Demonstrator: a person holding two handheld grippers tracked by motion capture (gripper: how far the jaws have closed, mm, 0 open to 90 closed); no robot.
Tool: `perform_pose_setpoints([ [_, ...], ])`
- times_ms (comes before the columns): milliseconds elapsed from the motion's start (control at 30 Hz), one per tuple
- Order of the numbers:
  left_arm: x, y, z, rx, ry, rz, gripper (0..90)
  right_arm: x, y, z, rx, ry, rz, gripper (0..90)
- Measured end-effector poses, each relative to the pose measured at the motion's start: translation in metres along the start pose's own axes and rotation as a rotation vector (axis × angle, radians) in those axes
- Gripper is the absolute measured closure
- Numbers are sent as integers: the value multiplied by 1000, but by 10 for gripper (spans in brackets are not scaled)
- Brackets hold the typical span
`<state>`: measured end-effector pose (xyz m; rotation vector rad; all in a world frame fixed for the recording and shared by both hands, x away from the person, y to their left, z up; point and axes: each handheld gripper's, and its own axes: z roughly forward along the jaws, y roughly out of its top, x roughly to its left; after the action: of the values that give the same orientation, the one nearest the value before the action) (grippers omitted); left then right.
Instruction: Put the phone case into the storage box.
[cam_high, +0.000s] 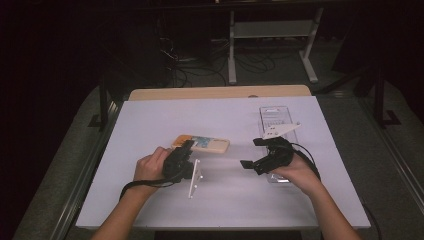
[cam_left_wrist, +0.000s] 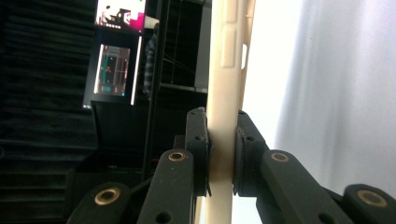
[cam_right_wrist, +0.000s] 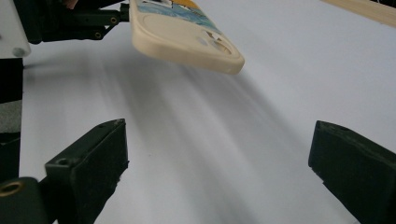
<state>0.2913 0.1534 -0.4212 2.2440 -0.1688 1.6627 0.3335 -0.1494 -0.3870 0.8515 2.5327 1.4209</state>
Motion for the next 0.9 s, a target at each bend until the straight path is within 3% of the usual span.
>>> perform_pose_setpoints([
  [900,13,-2,-1,6,-90,-202,794,-1,-1,3,36,6,13,41],
])
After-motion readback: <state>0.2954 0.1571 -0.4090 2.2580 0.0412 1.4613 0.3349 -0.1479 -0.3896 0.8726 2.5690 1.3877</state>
